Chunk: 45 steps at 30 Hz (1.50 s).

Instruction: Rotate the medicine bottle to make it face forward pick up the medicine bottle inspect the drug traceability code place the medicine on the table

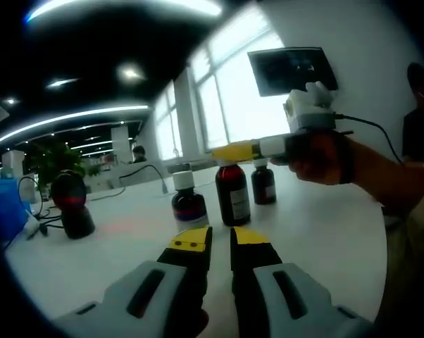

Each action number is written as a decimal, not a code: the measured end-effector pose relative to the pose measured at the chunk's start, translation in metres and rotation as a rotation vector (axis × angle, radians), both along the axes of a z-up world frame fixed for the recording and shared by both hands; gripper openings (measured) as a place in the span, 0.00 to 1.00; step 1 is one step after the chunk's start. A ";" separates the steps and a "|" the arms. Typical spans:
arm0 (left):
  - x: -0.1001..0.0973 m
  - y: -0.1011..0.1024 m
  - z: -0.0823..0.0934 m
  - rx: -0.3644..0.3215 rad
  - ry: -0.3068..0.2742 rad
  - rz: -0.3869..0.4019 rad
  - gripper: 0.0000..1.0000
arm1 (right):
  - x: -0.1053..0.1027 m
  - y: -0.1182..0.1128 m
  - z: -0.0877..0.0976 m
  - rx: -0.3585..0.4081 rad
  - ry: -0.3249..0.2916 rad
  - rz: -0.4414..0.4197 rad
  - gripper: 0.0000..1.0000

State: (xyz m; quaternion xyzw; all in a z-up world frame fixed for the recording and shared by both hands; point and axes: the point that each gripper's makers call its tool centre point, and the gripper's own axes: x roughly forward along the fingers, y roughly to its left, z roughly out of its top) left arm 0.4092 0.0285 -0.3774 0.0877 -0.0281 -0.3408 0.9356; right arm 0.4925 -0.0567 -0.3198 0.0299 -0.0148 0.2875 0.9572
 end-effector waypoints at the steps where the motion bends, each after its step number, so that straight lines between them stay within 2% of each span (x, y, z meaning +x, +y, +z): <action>1: 0.000 0.000 0.000 0.000 0.000 0.000 0.04 | 0.000 0.000 0.000 -0.003 -0.001 -0.005 0.17; 17: 0.000 0.000 0.000 0.000 -0.001 -0.001 0.04 | 0.004 -0.003 0.000 -0.070 -0.028 -0.133 0.17; 31: 0.000 0.000 0.000 0.002 -0.003 -0.001 0.04 | 0.008 -0.003 -0.001 -0.150 -0.080 -0.236 0.18; 35: 0.000 0.000 0.000 0.003 -0.003 0.000 0.04 | 0.008 -0.002 -0.001 -0.195 -0.105 -0.269 0.18; 45: 0.000 0.000 0.000 0.002 -0.004 -0.002 0.04 | 0.008 -0.003 -0.001 -0.231 -0.121 -0.291 0.18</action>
